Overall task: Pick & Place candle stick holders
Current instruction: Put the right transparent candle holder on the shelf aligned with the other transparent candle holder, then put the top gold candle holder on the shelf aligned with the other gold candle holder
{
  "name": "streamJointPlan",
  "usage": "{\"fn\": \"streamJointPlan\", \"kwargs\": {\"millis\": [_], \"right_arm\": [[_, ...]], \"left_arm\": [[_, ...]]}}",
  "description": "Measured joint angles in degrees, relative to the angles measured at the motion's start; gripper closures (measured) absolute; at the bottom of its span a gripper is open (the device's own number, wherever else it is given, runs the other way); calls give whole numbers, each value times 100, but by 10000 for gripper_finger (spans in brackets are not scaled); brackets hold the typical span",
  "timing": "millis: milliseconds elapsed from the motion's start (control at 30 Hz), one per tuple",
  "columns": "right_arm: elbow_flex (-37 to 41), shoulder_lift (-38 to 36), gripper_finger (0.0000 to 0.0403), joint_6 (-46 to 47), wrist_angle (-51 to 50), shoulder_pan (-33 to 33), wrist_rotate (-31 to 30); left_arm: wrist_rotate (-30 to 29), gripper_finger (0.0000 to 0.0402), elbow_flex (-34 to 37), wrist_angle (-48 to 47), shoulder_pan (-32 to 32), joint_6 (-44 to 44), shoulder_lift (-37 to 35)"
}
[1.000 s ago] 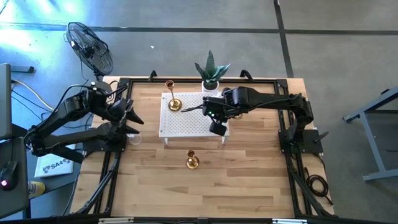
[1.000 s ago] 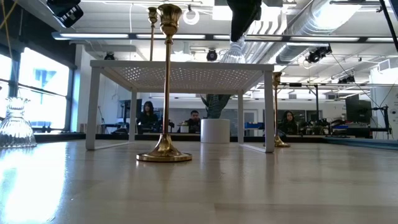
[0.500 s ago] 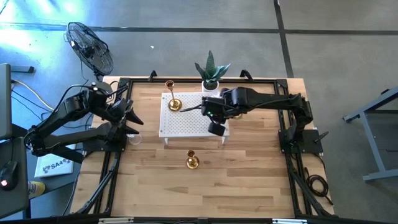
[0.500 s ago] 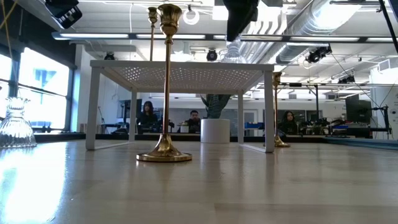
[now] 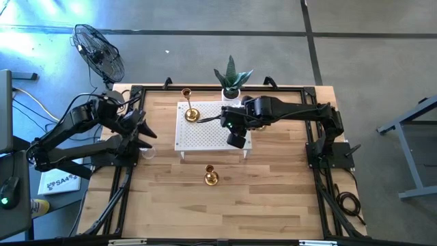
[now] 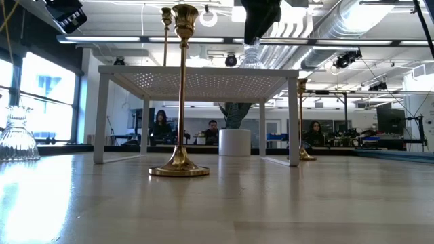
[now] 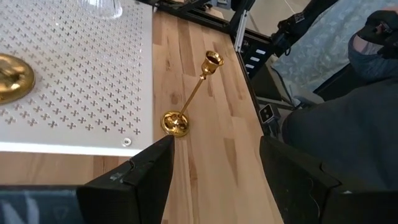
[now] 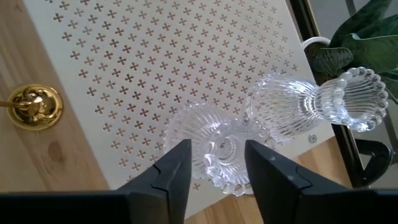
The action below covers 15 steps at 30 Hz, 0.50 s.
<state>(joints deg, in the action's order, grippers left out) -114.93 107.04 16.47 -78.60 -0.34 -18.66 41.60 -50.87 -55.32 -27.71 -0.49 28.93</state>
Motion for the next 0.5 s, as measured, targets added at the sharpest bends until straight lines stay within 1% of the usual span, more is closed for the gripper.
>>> {"fn": "streamJointPlan", "kwargs": {"millis": [267,367,500], "right_arm": [[0,-11,215,-2,2,78,-75],[0,-11,206,-30,2,108,-69],[-2,-13,204,-146,-2,127,173]], "left_arm": [[0,170,0,-163,-1,9,0],[-1,170,0,-165,-2,11,0],[-1,170,0,-165,-1,22,0]]}}
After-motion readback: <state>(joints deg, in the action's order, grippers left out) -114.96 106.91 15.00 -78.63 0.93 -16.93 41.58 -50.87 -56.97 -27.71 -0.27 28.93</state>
